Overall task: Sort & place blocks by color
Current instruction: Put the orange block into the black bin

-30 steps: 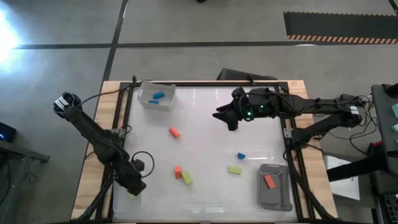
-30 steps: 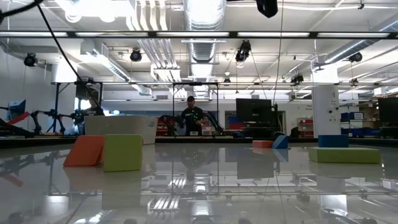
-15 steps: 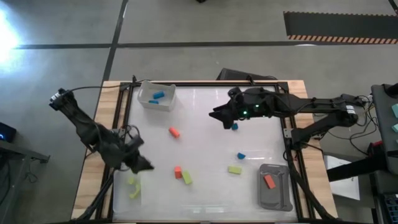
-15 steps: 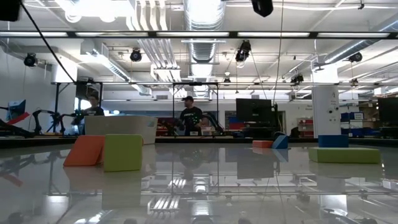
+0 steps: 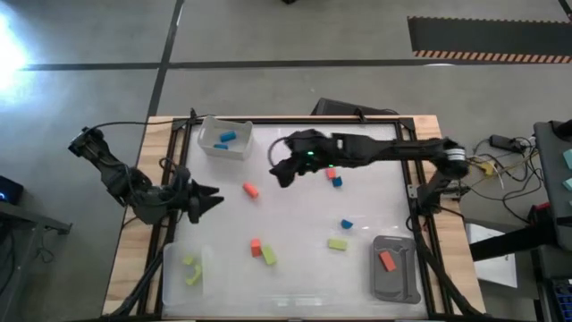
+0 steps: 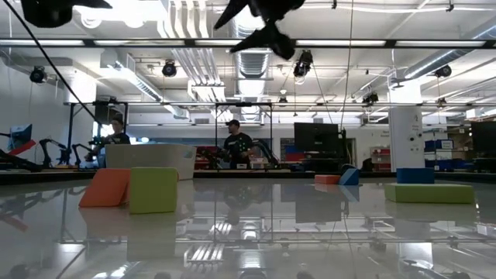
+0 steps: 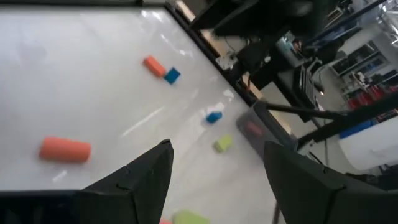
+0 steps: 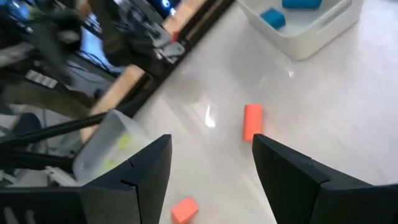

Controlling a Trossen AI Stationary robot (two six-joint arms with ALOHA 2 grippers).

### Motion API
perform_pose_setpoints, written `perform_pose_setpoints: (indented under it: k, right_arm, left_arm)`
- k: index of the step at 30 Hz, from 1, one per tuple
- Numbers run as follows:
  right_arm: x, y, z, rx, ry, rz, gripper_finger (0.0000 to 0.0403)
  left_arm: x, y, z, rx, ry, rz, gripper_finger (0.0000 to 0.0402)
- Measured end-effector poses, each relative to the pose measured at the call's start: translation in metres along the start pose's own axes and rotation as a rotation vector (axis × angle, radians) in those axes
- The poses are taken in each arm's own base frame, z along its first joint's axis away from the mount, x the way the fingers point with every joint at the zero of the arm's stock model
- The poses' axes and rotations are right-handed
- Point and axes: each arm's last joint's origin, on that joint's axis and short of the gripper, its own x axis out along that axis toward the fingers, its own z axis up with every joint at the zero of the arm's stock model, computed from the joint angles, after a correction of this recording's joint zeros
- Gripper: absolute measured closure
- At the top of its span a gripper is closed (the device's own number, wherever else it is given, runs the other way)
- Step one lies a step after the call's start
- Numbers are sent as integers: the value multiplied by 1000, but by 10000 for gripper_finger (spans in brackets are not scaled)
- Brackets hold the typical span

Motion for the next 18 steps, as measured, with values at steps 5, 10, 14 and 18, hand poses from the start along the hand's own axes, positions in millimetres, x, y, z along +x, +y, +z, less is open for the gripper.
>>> perform_pose_setpoints:
  k: [5,10,14,18]
  right_arm:
    - [45,-9,3,-20,53,-56,188]
    - [95,-19,-1,-87,97,-97,188]
    - [135,-30,-9,-109,138,-131,188]
    - [169,-37,-16,-129,176,-158,188]
  left_arm:
    - [-4,1,5,39,-39,-1,169]
    - [-8,5,11,26,-94,5,169]
    - [-10,7,14,21,-124,8,169]
    - [-12,8,15,13,-134,6,169]
